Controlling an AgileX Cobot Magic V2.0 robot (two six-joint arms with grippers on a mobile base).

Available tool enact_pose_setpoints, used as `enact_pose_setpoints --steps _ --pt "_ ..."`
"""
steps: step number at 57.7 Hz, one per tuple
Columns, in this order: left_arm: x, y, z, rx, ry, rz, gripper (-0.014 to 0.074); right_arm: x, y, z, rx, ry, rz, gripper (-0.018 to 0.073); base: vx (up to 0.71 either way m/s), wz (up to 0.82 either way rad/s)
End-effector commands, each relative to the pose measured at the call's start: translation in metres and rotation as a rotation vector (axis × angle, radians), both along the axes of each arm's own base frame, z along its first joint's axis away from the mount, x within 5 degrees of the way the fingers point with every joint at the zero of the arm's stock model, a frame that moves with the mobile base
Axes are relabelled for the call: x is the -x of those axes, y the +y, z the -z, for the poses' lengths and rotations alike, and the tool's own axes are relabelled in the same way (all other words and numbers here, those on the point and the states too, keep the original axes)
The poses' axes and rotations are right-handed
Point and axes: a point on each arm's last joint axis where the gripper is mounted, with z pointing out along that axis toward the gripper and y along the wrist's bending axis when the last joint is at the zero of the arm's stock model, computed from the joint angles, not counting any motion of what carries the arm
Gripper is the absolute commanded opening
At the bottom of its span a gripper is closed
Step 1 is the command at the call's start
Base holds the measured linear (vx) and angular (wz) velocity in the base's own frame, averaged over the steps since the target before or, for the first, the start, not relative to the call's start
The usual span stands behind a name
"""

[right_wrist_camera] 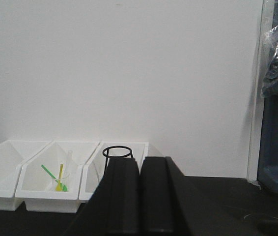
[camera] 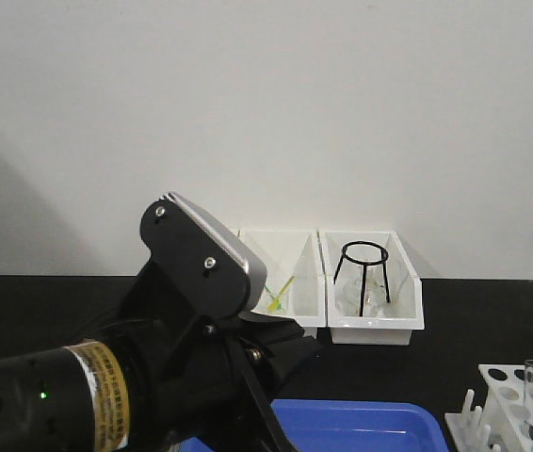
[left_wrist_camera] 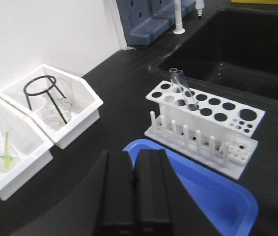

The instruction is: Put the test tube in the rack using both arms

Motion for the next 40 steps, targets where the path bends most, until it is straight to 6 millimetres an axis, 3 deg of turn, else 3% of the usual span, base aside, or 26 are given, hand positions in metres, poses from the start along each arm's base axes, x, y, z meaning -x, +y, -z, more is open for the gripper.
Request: enact_pose_setpoints --steps 1,9,19,30,40 --pt "0.006 0.020 -0.028 0.092 -0.082 -0.015 -0.0006 0.002 -0.001 -0.016 0.017 -0.102 0.011 -0.0011 0.00 0.01" --pt "0.012 0.061 -0.026 0.132 -0.105 -0.102 -0.0006 0.002 -0.001 -0.016 0.017 -0.102 0.011 -0.0011 0.00 0.00" --pt "0.029 0.119 -0.005 0.164 -0.151 -0.242 -0.0006 0.002 -0.001 -0.016 0.017 -0.102 0.011 -0.0011 0.00 0.00" --pt "0.066 0.176 0.032 0.197 -0.185 -0.436 -0.0006 0.002 -0.001 -0.016 0.017 -0.102 0.011 -0.0011 0.00 0.00" --pt "0.106 0.210 0.081 0.242 -0.230 -0.614 -0.0006 0.002 -0.001 -0.016 0.017 -0.102 0.011 -0.0011 0.00 0.00"
